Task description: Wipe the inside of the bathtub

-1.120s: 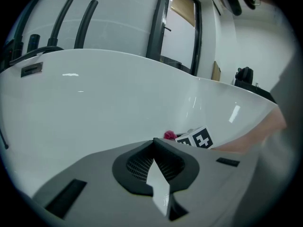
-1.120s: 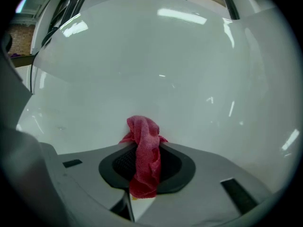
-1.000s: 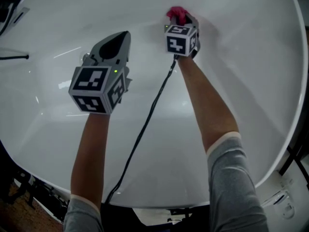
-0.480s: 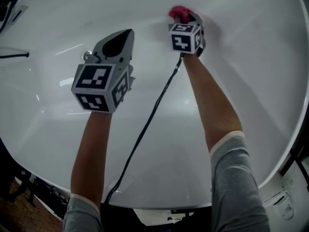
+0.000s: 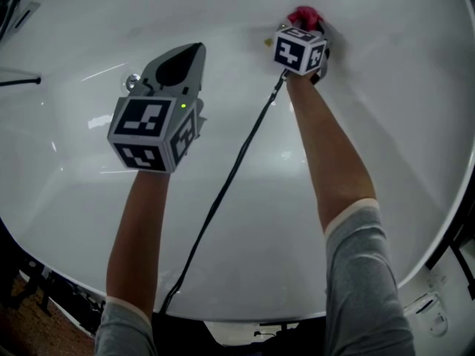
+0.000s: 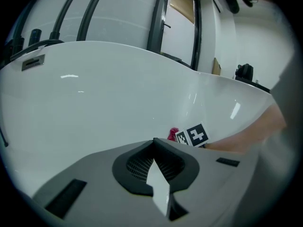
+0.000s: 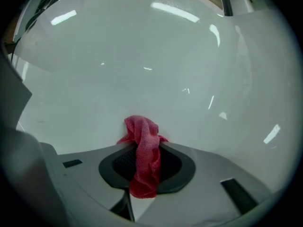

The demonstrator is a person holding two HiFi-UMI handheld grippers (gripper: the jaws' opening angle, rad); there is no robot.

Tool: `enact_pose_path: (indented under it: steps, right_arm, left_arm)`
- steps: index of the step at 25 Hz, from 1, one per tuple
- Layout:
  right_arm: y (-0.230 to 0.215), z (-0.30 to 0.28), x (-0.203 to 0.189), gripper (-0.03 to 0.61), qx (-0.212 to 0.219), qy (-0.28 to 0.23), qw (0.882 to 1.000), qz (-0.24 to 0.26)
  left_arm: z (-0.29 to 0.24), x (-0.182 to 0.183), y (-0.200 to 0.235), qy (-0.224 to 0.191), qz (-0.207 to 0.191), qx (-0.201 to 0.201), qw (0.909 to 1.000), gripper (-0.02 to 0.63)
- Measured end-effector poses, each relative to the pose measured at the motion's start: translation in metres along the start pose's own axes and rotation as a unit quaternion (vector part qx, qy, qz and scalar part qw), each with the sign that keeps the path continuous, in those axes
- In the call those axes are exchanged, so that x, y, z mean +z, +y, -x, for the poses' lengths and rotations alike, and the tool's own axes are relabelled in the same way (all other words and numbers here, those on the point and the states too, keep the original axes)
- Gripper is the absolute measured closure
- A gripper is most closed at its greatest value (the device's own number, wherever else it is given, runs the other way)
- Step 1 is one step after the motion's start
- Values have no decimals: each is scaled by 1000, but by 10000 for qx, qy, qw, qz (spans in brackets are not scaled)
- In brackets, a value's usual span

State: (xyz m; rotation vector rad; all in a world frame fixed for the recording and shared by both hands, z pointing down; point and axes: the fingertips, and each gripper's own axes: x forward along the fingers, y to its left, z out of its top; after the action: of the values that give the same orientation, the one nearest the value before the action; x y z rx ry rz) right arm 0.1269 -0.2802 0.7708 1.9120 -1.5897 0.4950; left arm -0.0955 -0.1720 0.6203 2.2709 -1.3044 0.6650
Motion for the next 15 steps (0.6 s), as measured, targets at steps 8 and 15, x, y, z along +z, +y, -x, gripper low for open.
enact_pose_path:
  steps: [8,15]
  right_arm:
    - [94,2,-38,492,1897,570,9802,58]
    - [104,-2,-43,491,1866,554,9779,762]
  left_arm:
    - [-1,-4,8,-59,140,56,9999,607]
    - [-4,-13,10,21,184,67,9998,607]
